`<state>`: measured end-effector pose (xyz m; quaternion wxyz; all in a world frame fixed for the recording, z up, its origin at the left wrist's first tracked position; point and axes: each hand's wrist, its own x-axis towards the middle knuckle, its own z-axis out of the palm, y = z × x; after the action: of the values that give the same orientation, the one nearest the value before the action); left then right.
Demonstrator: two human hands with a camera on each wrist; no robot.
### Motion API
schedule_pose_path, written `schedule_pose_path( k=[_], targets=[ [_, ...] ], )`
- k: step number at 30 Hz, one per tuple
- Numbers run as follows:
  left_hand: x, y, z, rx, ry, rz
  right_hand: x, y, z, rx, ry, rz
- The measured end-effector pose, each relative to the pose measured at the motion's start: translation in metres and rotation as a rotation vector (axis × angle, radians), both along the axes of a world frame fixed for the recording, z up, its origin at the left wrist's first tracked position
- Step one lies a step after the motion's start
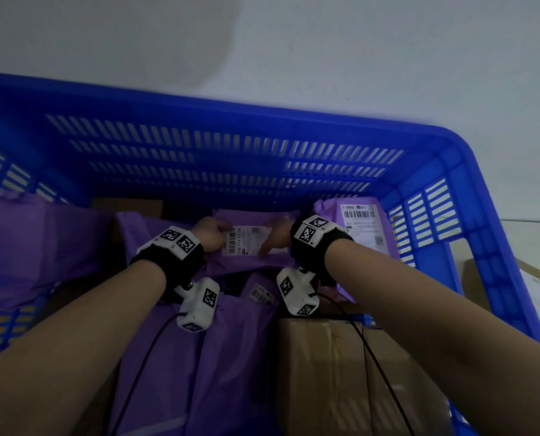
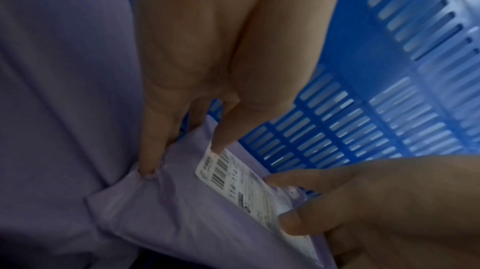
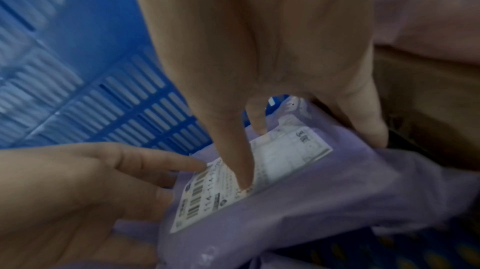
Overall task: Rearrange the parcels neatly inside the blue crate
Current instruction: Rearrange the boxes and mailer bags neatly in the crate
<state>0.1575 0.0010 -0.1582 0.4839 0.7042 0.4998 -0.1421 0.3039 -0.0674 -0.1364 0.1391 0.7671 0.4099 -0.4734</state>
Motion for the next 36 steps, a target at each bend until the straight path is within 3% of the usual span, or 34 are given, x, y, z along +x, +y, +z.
schedule_pose_path(
  k=[9,13,18,27,32,36],
  targets=[
    [0.006,-0.007,-0.009,-0.025,0.066,-0.058,-0.002,-0.001,-0.018,-0.045,0.016,-0.008],
    [0.006,-0.001,0.005,-0.004,0.035,-0.024,-0.005,0.006,-0.008,-0.042,0.022,-0.014],
    [-0.018,0.016,0.042,0.050,-0.055,0.016,-0.014,0.016,0.022,0.108,-0.004,0.033],
    [-0.096,0.031,0.097,0.199,-0.096,0.209,-0.087,0.028,0.063,0.315,0.191,-0.002],
    [-0.124,0.018,0.089,0.221,-0.069,0.313,-0.141,0.027,0.065,0.371,0.213,-0.019],
    [-0.137,0.013,0.079,0.183,-0.054,0.349,-0.172,0.025,0.058,0.424,0.114,-0.007]
  ],
)
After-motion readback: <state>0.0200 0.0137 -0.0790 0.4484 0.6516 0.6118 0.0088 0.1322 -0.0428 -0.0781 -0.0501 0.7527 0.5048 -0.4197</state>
